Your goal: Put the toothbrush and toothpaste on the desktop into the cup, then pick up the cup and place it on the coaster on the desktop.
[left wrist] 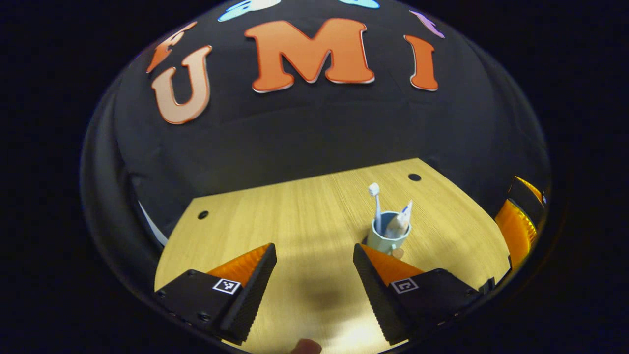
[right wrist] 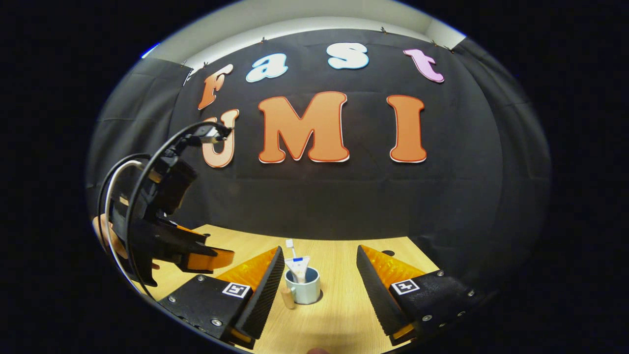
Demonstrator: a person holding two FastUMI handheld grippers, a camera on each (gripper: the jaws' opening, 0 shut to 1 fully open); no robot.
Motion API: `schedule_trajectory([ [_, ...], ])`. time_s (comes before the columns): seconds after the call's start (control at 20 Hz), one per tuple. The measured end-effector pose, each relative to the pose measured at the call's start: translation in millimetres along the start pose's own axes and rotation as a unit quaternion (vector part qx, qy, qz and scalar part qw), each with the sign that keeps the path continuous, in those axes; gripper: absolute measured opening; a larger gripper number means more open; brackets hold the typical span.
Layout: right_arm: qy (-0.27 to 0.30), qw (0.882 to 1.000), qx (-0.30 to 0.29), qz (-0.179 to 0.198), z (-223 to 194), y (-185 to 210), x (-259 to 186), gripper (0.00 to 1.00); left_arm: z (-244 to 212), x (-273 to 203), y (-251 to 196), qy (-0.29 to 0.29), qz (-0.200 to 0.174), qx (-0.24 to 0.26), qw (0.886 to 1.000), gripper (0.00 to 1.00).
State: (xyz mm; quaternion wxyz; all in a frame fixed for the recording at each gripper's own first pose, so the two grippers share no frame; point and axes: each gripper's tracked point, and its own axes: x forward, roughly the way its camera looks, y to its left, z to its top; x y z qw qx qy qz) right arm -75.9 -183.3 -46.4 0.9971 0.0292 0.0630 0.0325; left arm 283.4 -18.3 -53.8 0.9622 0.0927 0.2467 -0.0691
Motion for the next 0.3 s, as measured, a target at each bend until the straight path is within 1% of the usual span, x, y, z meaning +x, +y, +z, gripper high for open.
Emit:
schedule_trajectory([
  [0.1, -0.002, 1.0, -0.006, 0.005, 3.9, 11.7, 5.6, 0.88, 6.1, 1.9, 4.7, -0.044, 0.033, -0.005, 0.998, 0.95],
  [0.3, -0.01, 1.0, -0.013, 0.01, 16.3, 34.6, 12.1, 0.89, 18.7, 3.8, 12.0, -0.11, 0.067, -0.027, 0.991, 0.94],
])
